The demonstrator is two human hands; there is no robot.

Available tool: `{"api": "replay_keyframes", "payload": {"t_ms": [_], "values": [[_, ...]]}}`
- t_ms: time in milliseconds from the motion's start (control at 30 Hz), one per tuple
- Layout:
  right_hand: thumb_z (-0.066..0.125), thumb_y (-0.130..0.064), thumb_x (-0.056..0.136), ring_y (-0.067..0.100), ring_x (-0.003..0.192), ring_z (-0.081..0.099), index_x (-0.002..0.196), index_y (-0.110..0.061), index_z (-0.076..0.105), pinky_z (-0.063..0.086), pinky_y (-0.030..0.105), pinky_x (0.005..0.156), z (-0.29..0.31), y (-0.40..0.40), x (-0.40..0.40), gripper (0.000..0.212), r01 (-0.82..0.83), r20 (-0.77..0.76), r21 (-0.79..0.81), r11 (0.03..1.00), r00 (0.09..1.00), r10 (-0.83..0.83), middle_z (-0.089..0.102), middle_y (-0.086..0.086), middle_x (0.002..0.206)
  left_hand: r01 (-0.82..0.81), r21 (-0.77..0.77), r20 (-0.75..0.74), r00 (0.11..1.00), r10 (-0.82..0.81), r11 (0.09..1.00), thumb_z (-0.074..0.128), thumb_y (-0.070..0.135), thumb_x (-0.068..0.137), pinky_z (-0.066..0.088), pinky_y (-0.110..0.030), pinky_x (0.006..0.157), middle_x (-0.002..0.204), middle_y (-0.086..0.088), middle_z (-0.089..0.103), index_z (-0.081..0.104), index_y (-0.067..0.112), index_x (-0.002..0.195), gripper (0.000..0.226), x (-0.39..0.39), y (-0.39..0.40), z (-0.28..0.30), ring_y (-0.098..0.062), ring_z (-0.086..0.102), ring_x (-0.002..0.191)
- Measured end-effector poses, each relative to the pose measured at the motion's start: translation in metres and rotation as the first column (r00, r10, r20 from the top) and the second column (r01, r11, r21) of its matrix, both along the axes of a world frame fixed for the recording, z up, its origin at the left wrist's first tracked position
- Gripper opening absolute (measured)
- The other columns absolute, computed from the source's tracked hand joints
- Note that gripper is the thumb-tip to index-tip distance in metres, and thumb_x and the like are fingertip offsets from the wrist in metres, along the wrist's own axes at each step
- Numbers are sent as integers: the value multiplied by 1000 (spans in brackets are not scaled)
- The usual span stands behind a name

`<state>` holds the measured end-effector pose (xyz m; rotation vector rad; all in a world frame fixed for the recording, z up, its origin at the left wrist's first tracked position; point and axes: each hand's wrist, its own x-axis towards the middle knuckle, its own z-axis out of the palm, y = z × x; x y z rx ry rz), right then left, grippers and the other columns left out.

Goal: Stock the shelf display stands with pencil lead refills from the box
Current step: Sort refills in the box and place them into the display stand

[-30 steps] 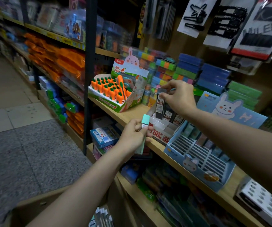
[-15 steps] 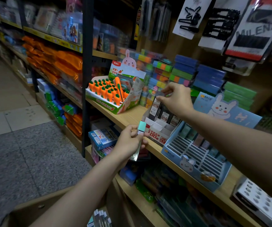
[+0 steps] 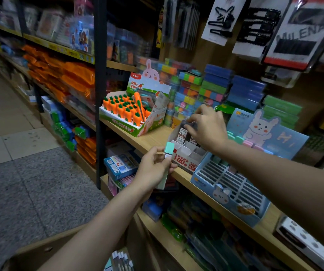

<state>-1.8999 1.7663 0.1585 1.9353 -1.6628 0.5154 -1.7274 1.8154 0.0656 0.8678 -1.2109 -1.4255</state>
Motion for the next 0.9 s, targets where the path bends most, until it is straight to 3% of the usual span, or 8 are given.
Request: {"api": "replay_keyframes", "payload": {"t_ms": [100,233,367,500,567,700,767,900], "values": [[55,-31,95,23,115,46,128,-20,62,38,42,97,10,19,-3,35,-9,-26,13,1000,1000,9,49,5,124,5,26,-49,999,-4,1000,62,10,93,58,-27,75,101,-6,72,61,24,110,22,-3,5,3,-14,72,90],[61,-30,94,1,89,59,127,-24,60,51,22,81,20,68,-5,33,-236,444,130,963,882,157,58,-9,108,-40,32,-71,997,42,999,70,20,88,55,-30,75,94,3,74,64,26,104,18,-17,18,10,-13,69,94],[71,-34,86,2,75,68,112,-26,65,57,18,69,6,116,-10,28,-317,655,219,923,749,101,68,-9,91,53,-23,-86,995,-55,998,70,17,87,53,-19,69,95,-1,74,67,20,101,14,-40,42,17,-10,71,89],[77,-22,82,8,65,71,99,-20,69,56,21,62,7,139,-31,19,-317,720,232,920,692,57,72,-3,75,97,-149,20,995,-95,984,70,18,88,54,-17,71,99,3,72,68,23,101,15,-52,61,19,-5,68,93],[79,-21,80,12,61,71,97,-17,70,56,24,59,21,144,-47,20,-273,721,216,938,692,35,72,-3,70,64,-324,223,975,10,944,66,26,90,53,-20,78,105,10,66,65,27,105,15,-51,63,16,-4,63,99],[81,-23,78,3,64,71,88,-26,66,58,20,64,55,145,-81,19,-114,671,87,990,741,26,72,-4,83,134,-653,520,795,312,746,58,35,94,37,-20,99,128,11,47,58,24,121,28,-46,62,3,-4,40,123],[81,-25,79,-1,61,68,86,-25,64,54,13,60,62,142,-88,19,-48,568,54,997,823,9,70,-7,87,240,-676,609,714,345,697,54,39,95,31,-25,109,144,10,36,53,26,129,36,-47,61,-8,-6,29,136],[78,-25,83,13,75,68,93,-15,65,57,30,73,49,127,-86,19,-10,466,63,998,884,-21,68,0,93,366,-673,701,592,397,643,50,45,97,23,-35,120,160,6,15,46,27,138,45,-49,63,-26,-13,9,149]]}}
